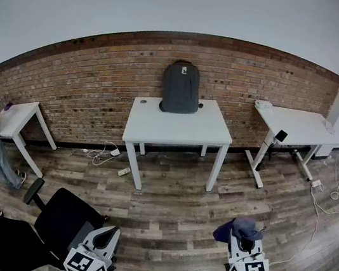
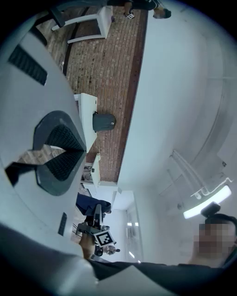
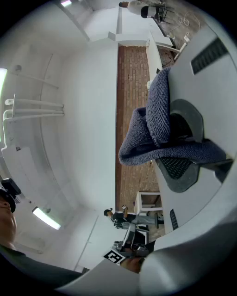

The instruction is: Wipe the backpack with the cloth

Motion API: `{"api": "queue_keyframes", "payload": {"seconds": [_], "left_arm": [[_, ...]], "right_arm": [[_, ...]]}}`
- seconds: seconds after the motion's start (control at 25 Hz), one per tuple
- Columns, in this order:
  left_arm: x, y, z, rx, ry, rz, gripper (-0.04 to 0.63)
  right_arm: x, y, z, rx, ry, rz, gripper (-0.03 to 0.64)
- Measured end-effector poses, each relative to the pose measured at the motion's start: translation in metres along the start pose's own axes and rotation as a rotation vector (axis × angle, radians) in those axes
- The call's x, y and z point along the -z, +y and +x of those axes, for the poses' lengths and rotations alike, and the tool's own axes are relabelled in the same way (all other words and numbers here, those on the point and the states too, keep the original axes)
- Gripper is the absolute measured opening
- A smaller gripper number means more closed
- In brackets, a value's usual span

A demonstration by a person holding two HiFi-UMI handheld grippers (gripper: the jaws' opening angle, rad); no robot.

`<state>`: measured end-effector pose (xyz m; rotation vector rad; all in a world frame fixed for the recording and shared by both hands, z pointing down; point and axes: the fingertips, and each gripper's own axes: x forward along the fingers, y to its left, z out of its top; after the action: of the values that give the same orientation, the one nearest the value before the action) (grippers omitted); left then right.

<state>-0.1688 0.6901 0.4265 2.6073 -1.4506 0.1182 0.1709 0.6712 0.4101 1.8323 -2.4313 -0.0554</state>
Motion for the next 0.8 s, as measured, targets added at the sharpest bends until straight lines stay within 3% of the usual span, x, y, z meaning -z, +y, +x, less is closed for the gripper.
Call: {"api": "queue_keyframes", "payload": {"seconds": [0.28, 0.44, 0.8], "left_arm": [[0.010, 0.021, -0.010, -0.001, 0.002, -0.042, -0.006], [0.019, 0.018, -0.007, 0.017, 0.020, -0.042, -0.006], [0.017, 0.030, 0.030, -0.039, 0.023, -0.035, -0.006]], "right_arm": [[0.001, 0.025, 0.003, -0.005, 0.025, -0.063, 0.064], [0.010, 0.020, 0.009, 0.000, 0.052, -0.046, 0.064], [0.011, 0.002, 0.068, -0.066, 0.016, -0.078, 0.064]]}}
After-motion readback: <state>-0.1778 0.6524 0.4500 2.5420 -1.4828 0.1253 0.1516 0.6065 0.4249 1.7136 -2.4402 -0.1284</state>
